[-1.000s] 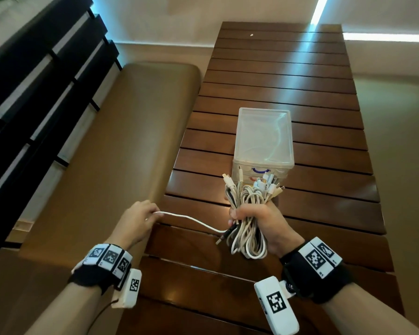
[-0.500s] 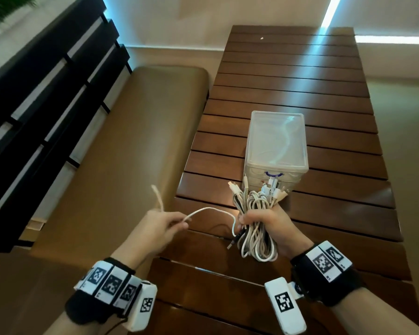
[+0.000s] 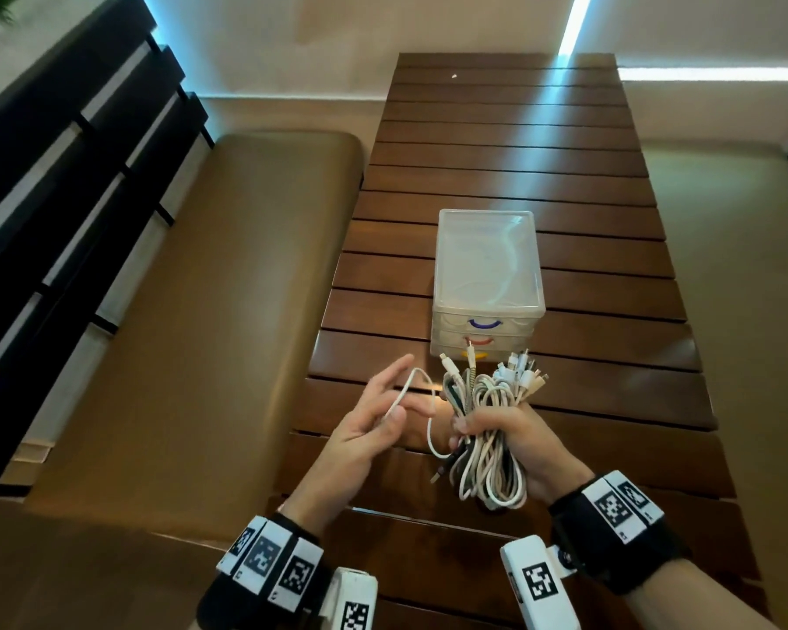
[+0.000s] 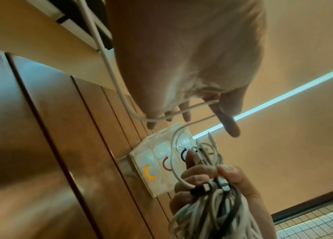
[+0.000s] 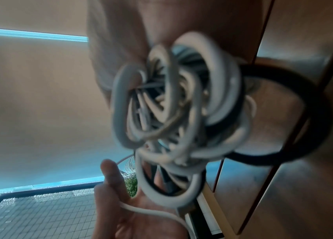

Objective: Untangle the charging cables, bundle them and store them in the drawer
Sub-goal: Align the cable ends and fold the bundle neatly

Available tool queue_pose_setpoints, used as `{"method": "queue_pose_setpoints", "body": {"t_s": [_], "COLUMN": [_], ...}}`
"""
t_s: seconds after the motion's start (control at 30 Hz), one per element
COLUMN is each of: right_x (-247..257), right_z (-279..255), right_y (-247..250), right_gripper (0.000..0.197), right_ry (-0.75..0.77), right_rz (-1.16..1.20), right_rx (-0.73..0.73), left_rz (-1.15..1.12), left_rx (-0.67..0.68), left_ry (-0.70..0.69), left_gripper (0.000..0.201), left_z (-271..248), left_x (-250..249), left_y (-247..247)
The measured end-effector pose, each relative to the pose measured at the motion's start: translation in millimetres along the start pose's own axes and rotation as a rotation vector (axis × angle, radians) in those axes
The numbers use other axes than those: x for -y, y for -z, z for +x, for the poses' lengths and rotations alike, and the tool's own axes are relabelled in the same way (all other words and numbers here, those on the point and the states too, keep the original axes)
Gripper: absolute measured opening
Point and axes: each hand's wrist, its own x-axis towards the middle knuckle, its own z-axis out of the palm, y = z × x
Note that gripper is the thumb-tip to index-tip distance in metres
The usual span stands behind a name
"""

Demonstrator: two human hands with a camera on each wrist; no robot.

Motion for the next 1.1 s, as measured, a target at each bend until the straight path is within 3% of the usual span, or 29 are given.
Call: {"method": "queue_pose_setpoints", "body": {"t_s": [0.1, 0.2, 0.23, 0.33, 0.4, 0.53, 0.63, 0.77, 0.83, 0.9, 1.0, 1.1], "right_x": [-4.0, -9.1, -10.1, -9.5, -8.4, -6.4, -9.2, -19.7, -23.8, -26.8, -30.8, -31.6], "right_z": [-7.1, -13.8, -16.7, -24.2, -27.3, -30.8, -36.3, -42.8, -44.9, -48.1, -53.5, -55.9], "right_y": [-0.1, 2.3, 3.1, 5.0, 6.7, 7.4, 8.0, 10.8, 11.8, 12.5, 15.1, 15.0], "right_gripper": [0.033, 0.071, 0.075, 0.052, 0.042, 0.039, 0.042, 0.039, 0.037, 0.021, 0.012, 0.012], "right_ry": [-0.044, -0.02, -0.005, 0.051, 0.089, 0.182, 0.221, 0.235, 0.239, 0.256, 0.304, 0.347], "right_rz": [0.018, 0.039, 0.039, 0.076, 0.108, 0.057, 0.001, -0.006, -0.008, 0.006, 0.001, -0.033], "right_rx": [0.025, 0.027, 0.032, 0.035, 0.02, -0.043, -0.091, -0.142, -0.171, -0.205, -0.225, -0.274], "left_rz": [0.067, 0.08, 0.072, 0.1, 0.235, 0.331, 0.342, 0.325, 0.346, 0.37, 0.435, 0.408], "left_rx": [-0.059, -0.177, -0.208, -0.235, -0.22, -0.205, -0.232, -0.305, -0.372, -0.385, -0.358, -0.382], "left_ry": [-0.067, -0.059, -0.055, 0.017, 0.081, 0.095, 0.039, -0.001, -0.026, -0.029, 0.073, 0.148], "left_gripper": [0.037, 0.048, 0.046, 0.042, 0.042, 0.032, 0.034, 0.021, 0.023, 0.028, 0.042, 0.042], "left_z": [8.3, 13.1, 13.7, 11.6, 9.1, 4.9, 3.7, 6.4, 6.6, 5.9, 7.1, 8.8], "left_x": [-5.1, -3.0, -1.5, 1.7, 7.8, 15.3, 9.7, 12.2, 13.6, 11.6, 8.6, 6.1], "left_y": [-6.3, -14.5, -17.6, -27.8, -36.3, -59.5, -75.9, -88.0, -96.2, -107.3, -120.4, -127.5]}}
